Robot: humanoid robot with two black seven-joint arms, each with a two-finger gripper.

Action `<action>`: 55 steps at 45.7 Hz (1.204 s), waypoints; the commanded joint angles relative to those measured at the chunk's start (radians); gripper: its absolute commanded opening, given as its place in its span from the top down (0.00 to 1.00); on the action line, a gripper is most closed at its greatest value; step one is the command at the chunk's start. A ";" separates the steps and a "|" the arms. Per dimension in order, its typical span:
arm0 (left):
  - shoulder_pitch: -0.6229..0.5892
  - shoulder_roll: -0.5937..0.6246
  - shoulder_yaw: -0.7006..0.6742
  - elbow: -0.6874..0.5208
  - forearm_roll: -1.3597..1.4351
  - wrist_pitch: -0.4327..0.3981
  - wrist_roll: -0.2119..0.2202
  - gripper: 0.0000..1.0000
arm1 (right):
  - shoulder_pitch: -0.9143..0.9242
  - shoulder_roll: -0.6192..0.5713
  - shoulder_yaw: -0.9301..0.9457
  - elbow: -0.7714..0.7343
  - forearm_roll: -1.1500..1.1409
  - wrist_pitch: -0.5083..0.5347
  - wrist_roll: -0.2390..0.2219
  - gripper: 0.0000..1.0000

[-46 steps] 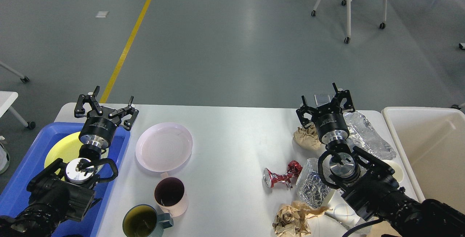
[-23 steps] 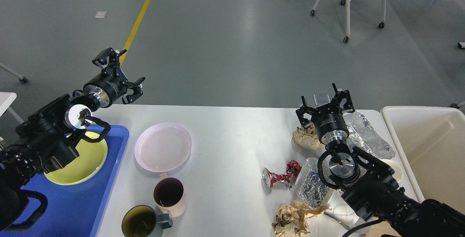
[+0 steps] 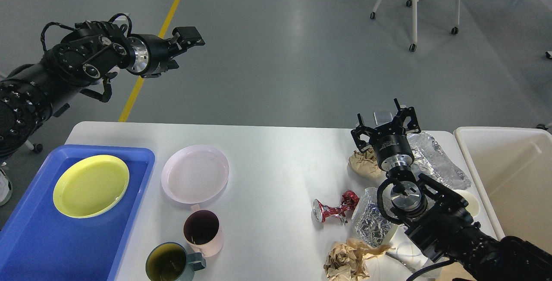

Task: Tidy desktop
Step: 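Raise the left gripper up and over toward the pink mug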

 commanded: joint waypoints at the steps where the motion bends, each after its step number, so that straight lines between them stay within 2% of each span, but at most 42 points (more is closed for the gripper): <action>1: -0.075 -0.030 0.109 0.002 0.023 -0.087 0.000 0.00 | 0.000 0.000 0.000 0.000 0.000 0.000 0.001 0.00; 12: -0.169 -0.056 0.189 0.014 0.225 -0.313 -0.001 0.00 | 0.000 0.000 0.000 0.000 0.000 0.000 0.001 0.00; 19: -0.184 -0.053 0.192 -0.039 0.357 -0.354 0.000 0.00 | 0.000 0.000 0.000 0.000 0.000 0.000 0.001 0.00; 21: -0.210 -0.050 0.186 -0.113 0.354 -0.354 -0.001 0.00 | 0.000 0.000 0.000 0.000 0.000 0.000 0.001 0.00; 26: -0.321 -0.024 0.216 -0.442 0.352 -0.354 -0.003 0.00 | 0.000 0.000 0.000 0.000 0.000 0.000 0.001 0.00; 29: -0.351 -0.007 0.296 -0.596 0.354 -0.353 -0.003 0.00 | 0.000 0.000 0.000 0.000 0.000 0.000 0.001 0.00; 31: -0.358 -0.015 0.351 -0.658 0.355 -0.357 -0.003 0.00 | 0.000 0.000 0.000 0.000 0.000 0.000 0.001 0.00; 35: -0.368 -0.044 0.431 -0.663 0.354 -0.354 -0.001 0.00 | 0.000 0.000 0.000 0.000 0.000 0.000 0.001 0.00; 41: -0.477 -0.048 0.459 -0.676 0.352 -0.350 -0.003 0.00 | 0.000 0.002 0.000 0.000 0.000 0.000 0.001 0.00; 55: -0.522 -0.082 0.531 -0.682 0.349 -0.350 -0.006 0.00 | 0.000 0.002 0.000 0.000 0.000 0.000 0.001 0.00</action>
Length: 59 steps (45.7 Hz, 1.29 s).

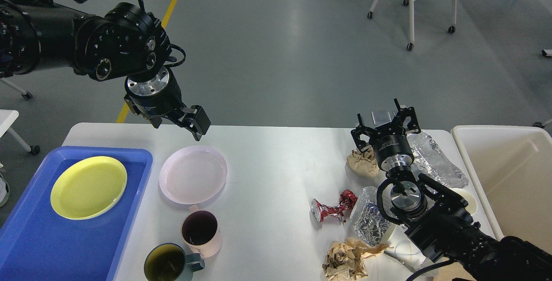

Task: Tidy desktop
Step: 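Raise the left gripper up and over toward the pink mug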

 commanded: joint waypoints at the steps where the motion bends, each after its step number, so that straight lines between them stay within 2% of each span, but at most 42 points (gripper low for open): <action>1: -0.029 -0.019 0.058 -0.005 0.000 0.001 -0.003 0.00 | 0.000 -0.001 0.000 0.000 0.000 0.000 -0.001 0.00; 59: -0.038 -0.042 0.083 -0.006 -0.011 -0.001 -0.010 0.00 | 0.000 0.001 0.000 0.000 0.000 0.000 0.000 0.00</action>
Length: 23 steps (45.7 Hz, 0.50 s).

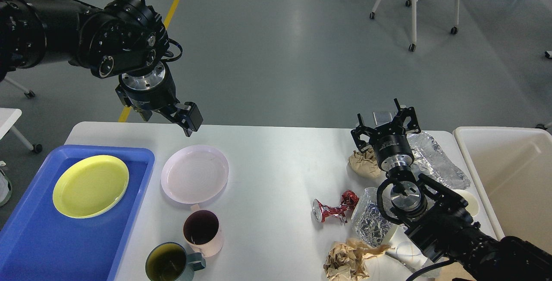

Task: Tidy desktop
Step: 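Raise the left gripper up and over toward the pink mug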

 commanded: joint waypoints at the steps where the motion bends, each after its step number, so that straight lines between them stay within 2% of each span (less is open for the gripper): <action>1: -0.001 0.000 -0.001 0.000 0.000 0.000 0.000 0.00 | 0.000 0.001 0.000 0.000 0.000 0.000 -0.002 0.00; 23: 0.012 -0.002 -0.001 0.000 0.000 0.000 0.000 0.00 | 0.000 0.001 0.000 0.002 0.000 0.000 0.000 0.00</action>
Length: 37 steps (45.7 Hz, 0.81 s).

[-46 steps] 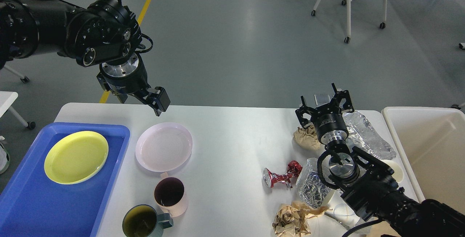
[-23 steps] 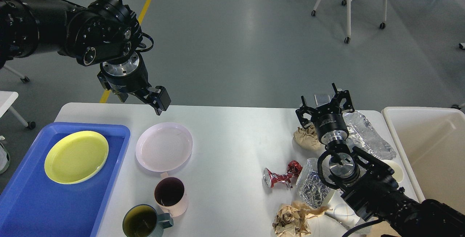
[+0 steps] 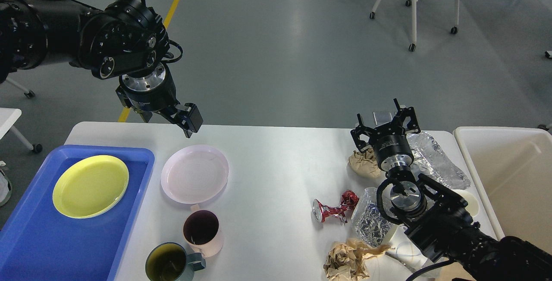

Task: Tidy desktop
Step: 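Raise the left gripper up and over toward the pink mug, then lower the left gripper onto the pink mug and grasp it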

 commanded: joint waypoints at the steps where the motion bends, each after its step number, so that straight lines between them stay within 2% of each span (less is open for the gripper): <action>1: 0.010 0.000 0.000 0.000 0.000 0.000 0.000 0.00 | 0.000 0.000 0.000 0.002 0.000 0.000 -0.001 0.00; 27: 0.079 -0.020 -0.011 0.000 0.000 0.002 0.003 0.00 | 0.000 0.000 0.000 0.002 0.000 0.000 0.001 0.00; 37: 0.098 -0.034 -0.017 -0.058 0.000 -0.101 0.011 0.00 | 0.000 0.000 0.000 0.002 0.000 0.000 -0.001 0.00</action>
